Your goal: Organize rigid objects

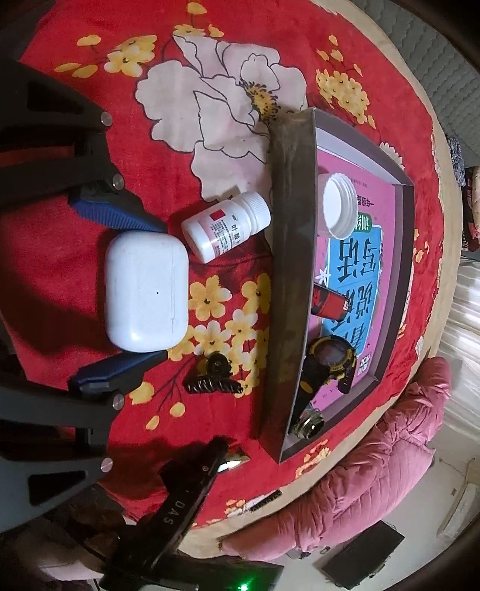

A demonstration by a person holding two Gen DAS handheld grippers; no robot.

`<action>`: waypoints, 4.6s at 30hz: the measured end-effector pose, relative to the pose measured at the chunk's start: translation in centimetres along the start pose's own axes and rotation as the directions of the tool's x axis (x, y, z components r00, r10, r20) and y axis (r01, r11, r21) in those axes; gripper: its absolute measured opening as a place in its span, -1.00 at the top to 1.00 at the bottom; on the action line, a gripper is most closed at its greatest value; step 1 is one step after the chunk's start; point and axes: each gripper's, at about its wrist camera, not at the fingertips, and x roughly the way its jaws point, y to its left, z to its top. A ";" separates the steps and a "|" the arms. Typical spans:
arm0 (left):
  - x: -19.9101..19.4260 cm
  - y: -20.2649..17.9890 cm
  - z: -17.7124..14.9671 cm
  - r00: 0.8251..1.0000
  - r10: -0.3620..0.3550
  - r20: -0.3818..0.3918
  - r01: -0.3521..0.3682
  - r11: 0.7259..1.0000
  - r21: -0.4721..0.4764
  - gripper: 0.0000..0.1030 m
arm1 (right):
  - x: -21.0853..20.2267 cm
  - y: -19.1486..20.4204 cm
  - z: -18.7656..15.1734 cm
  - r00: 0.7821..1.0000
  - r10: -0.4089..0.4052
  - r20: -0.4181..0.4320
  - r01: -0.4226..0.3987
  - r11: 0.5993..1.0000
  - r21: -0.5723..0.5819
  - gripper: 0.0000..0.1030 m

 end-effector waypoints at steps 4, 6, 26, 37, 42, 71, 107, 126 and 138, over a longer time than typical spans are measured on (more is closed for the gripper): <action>-0.9 0.5 0.0 0.999 -0.032 0.011 0.032 0.999 -0.023 -0.16 | -0.5 0.6 -0.3 1.000 0.010 0.006 -0.010 1.000 -0.021 0.56; -1.1 0.7 0.1 0.999 -0.037 0.018 0.037 0.999 -0.029 -0.16 | -0.7 0.8 -0.3 1.000 0.013 0.012 -0.013 0.999 -0.030 0.56; -4.2 0.5 1.0 0.991 -0.045 0.125 0.047 0.999 -0.018 -0.16 | -3.6 3.9 0.1 0.987 0.106 0.122 -0.088 0.986 -0.142 0.56; -5.4 1.5 1.7 0.981 -0.018 0.194 0.021 1.000 -0.014 -0.16 | -4.5 5.2 0.7 0.977 0.149 0.155 -0.122 0.978 -0.169 0.56; -5.8 2.3 2.0 0.975 -0.004 0.222 0.010 1.000 -0.024 -0.16 | -4.6 5.9 0.7 0.976 0.147 0.162 -0.115 0.974 -0.195 0.56; -3.3 5.3 8.0 0.946 0.047 0.319 -0.021 0.996 -0.087 -0.16 | -3.1 11.4 4.5 0.964 0.208 0.165 -0.155 0.946 -0.284 0.56; 0.2 5.4 8.8 0.957 0.011 0.290 -0.022 0.999 0.034 -0.16 | 4.2 14.4 8.6 0.987 0.131 0.097 -0.093 0.941 -0.324 0.56; 0.5 5.3 8.8 0.962 0.029 0.270 -0.048 0.997 0.065 -0.16 | 6.3 14.7 8.9 0.989 0.143 0.042 -0.119 0.927 -0.356 0.56; 1.0 4.6 8.6 0.966 0.071 0.250 -0.101 0.989 0.110 -0.16 | 6.6 14.3 8.3 0.990 0.136 0.045 -0.111 0.924 -0.365 0.55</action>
